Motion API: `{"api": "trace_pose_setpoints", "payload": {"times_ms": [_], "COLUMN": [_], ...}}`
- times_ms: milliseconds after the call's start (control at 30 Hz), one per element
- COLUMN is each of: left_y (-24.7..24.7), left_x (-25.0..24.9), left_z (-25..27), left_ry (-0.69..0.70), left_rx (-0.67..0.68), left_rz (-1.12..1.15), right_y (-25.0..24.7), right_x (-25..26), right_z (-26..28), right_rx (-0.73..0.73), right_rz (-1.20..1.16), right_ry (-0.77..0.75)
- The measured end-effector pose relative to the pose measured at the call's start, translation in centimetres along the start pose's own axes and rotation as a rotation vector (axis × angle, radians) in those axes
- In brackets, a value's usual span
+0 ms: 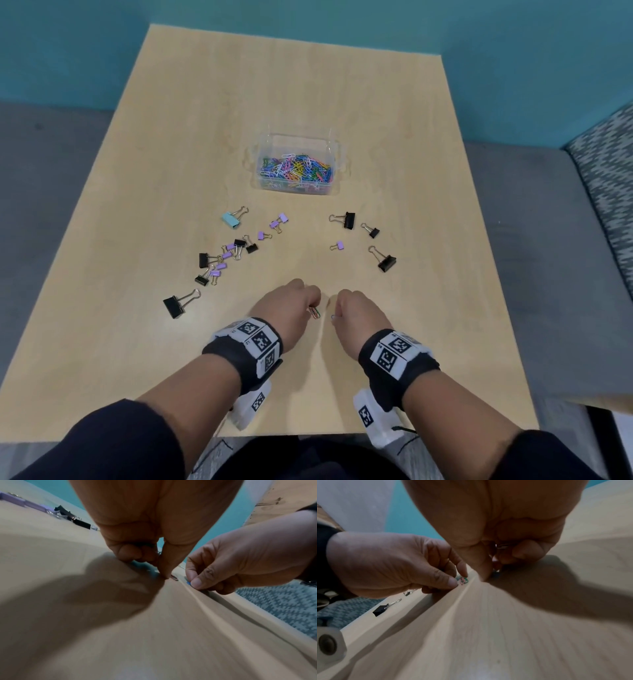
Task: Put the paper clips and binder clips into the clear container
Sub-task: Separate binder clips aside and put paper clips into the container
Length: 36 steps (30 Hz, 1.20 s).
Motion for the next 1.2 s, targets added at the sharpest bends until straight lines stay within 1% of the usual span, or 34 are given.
{"api": "trace_pose_setpoints", "payload": {"times_ms": [167,267,300,333,400,500,533,567,600,633,700,733,767,800,833,900,967,1000,1067,1133,1167,1200], "left_y": [0.4,0.2,0.2,0.2,0.2,0.4,0.4,0.3,0.1,-0.2,-0.9,-1.3,-1.9,-2.9,-3.9,-6.0,-8.3,-9.5,-12.0,-14.3,-15.2,-15.9], "left_x": [-0.5,-1.2,-1.4,-1.6,-1.9,-2.2,-2.1,-1.7,-1.2,-0.4,0.8,1.1,1.4,1.6,2.0,2.6,3.2,3.6,4.4,5.0,4.9,4.7], "left_z": [-0.5,-1.0,-1.1,-1.1,-1.0,-0.7,-0.5,-0.4,-0.4,-0.4,-0.1,0.0,-0.2,-0.7,-1.4,-3.1,-5.4,-6.7,-9.7,-12.5,-13.7,-14.6], "left_ry": [-0.001,-0.008,-0.009,-0.013,-0.009,0.018,-0.006,-0.070,-0.165,-0.287,-0.556,-0.642,-0.684,-0.692,-0.685,-0.687,-0.709,-0.723,-0.754,-0.772,-0.761,-0.729], "left_rx": [0.027,0.076,0.094,0.112,0.121,0.110,0.116,0.117,0.104,0.064,-0.023,-0.042,-0.059,-0.078,-0.099,-0.155,-0.236,-0.286,-0.396,-0.470,-0.460,-0.412], "left_rz": [-0.049,-0.107,-0.127,-0.143,-0.178,-0.186,-0.151,-0.069,0.067,0.279,0.911,1.238,1.493,1.664,1.781,1.918,1.971,1.940,1.785,1.603,1.542,1.504], "right_y": [0.2,-0.1,-0.3,-0.5,-0.9,-1.1,-1.2,-1.5,-1.8,-2.0,-2.5,-2.6,-2.9,-3.1,-3.6,-5.1,-7.3,-8.5,-10.9,-12.7,-13.4,-14.0], "right_x": [0.2,0.3,0.0,-0.4,-1.5,-2.9,-3.1,-3.2,-3.2,-3.2,-3.0,-2.7,-2.4,-1.9,-1.3,0.1,1.7,2.5,4.3,5.8,6.5,7.1], "right_z": [0.0,0.2,0.2,0.3,0.2,0.3,0.3,0.3,0.3,0.2,-0.3,-0.7,-1.1,-1.7,-2.4,-4.3,-6.9,-8.4,-11.5,-14.2,-15.4,-16.3], "right_rx": [-0.014,0.011,0.019,0.024,0.028,0.052,0.075,0.109,0.148,0.184,0.222,0.223,0.218,0.212,0.209,0.202,0.172,0.143,0.065,-0.016,-0.034,-0.027], "right_rz": [0.008,0.007,-0.029,-0.107,-0.372,-0.966,-1.156,-1.321,-1.456,-1.553,-1.618,-1.591,-1.549,-1.515,-1.506,-1.551,-1.572,-1.549,-1.494,-1.472,-1.469,-1.463], "right_ry": [-0.015,-0.059,-0.044,-0.002,0.153,0.437,0.504,0.554,0.586,0.603,0.610,0.611,0.610,0.606,0.598,0.552,0.487,0.450,0.389,0.386,0.394,0.394]}}
Point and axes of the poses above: each hand's wrist, its own z-axis away from the middle knuckle, its own y-axis out of the palm, x = y × z, the point moved 4 cm from there along -z, towards the middle knuckle, and after that the axes turned 7 degrees about -x, right-handed, at the moved point
